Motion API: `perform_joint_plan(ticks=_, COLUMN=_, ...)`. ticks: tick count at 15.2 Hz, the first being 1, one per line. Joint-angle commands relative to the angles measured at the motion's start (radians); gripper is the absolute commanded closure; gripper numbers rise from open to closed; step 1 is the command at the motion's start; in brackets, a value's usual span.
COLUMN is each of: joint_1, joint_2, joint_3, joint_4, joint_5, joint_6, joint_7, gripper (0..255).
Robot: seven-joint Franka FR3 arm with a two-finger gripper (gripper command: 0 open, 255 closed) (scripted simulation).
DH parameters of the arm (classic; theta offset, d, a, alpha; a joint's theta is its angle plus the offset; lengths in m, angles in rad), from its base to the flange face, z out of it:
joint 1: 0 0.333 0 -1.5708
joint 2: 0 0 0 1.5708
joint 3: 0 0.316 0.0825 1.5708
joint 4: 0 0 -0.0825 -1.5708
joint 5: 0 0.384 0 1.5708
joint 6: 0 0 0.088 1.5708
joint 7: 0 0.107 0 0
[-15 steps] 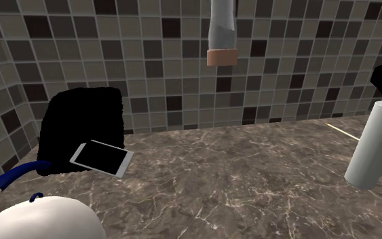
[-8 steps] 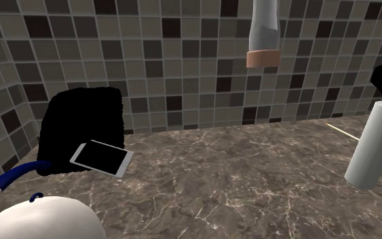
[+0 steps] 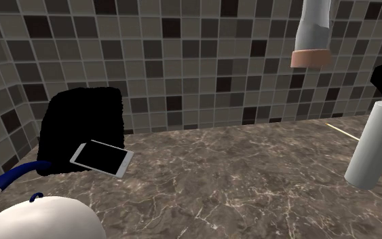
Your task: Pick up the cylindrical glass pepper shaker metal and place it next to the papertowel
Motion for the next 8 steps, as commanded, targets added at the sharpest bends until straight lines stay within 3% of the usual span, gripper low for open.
perform_joint_plan(ticks=1, joint_1=-0.019, joint_2=-0.019, joint_3=-0.027, joint_4=-0.017, joint_5=-0.008, joint_6=0.007, joint_7=-0.047, gripper=255)
perform_joint_plan(ticks=8, joint_1=-0.059, joint_2=-0.049, joint_3=-0.091, joint_4=-0.065, joint_5=-0.024, joint_6=0.045, joint_7=-0.142, gripper=255)
